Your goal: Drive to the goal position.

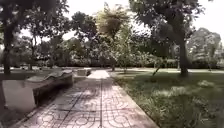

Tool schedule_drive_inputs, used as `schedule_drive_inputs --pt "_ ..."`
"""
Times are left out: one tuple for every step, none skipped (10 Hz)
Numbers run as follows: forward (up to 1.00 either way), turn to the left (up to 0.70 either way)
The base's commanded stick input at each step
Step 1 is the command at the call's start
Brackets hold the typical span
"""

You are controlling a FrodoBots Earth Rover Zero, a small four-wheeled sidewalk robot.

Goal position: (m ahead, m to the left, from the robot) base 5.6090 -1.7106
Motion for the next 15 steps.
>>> schedule_drive_inputs --pt "1.0 0.27" --pt "1.0 0.27" --pt "1.0 0.27" --pt "1.0 0.0" --pt "1.0 0.0" --pt "1.0 0.0" --pt "1.0 0.0" --pt "1.0 0.03" --pt "1.0 0.17" --pt "1.0 0.0" --pt "1.0 0.0" --pt "1.0 0.0" --pt "1.0 0.24" --pt "1.0 0.12" --pt "1.0 0.0"
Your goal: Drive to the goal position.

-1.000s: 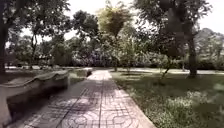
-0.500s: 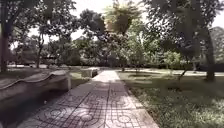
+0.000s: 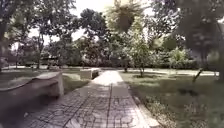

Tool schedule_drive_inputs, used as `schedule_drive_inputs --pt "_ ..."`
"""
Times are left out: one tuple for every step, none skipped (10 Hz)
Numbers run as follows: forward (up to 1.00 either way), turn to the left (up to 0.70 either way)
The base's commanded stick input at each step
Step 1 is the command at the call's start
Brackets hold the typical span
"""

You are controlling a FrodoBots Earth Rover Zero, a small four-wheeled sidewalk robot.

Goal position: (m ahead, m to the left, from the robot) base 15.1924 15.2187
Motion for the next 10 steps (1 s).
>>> schedule_drive_inputs --pt "1.0 0.0" --pt "1.0 0.0" --pt "1.0 0.0" --pt "1.0 0.27" --pt "1.0 0.27" --pt "1.0 0.07" --pt "1.0 0.0" --pt "1.0 0.0" --pt "1.0 0.0" --pt "1.0 0.0"
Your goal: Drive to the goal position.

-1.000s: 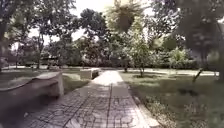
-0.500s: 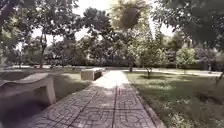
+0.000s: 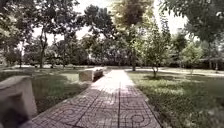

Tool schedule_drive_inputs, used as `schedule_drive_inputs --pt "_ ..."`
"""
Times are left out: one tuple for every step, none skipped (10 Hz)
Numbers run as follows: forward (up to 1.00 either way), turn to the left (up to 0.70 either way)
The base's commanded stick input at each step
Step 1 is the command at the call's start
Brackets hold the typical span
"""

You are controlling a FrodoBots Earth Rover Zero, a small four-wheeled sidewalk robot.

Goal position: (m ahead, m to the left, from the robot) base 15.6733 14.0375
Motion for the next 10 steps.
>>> schedule_drive_inputs --pt "1.0 0.0" --pt "1.0 0.0" --pt "1.0 0.0" --pt "1.0 0.0" --pt "1.0 0.0" --pt "1.0 0.0" --pt "1.0 0.0" --pt "1.0 0.0" --pt "1.0 0.0" --pt "1.0 0.0"
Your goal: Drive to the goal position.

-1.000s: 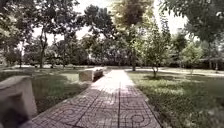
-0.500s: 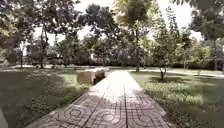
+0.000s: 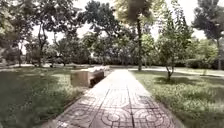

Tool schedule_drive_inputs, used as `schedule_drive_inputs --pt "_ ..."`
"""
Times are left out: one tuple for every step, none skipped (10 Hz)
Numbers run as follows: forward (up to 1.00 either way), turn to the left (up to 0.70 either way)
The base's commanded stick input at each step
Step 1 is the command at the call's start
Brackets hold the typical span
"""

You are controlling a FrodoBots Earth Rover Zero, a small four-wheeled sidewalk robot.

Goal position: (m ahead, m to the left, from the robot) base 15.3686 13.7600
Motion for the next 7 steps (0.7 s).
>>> schedule_drive_inputs --pt "1.0 0.0" --pt "1.0 -0.22" --pt "1.0 -0.05" --pt "1.0 0.0" --pt "1.0 0.0" --pt "1.0 0.0" --pt "1.0 0.0"
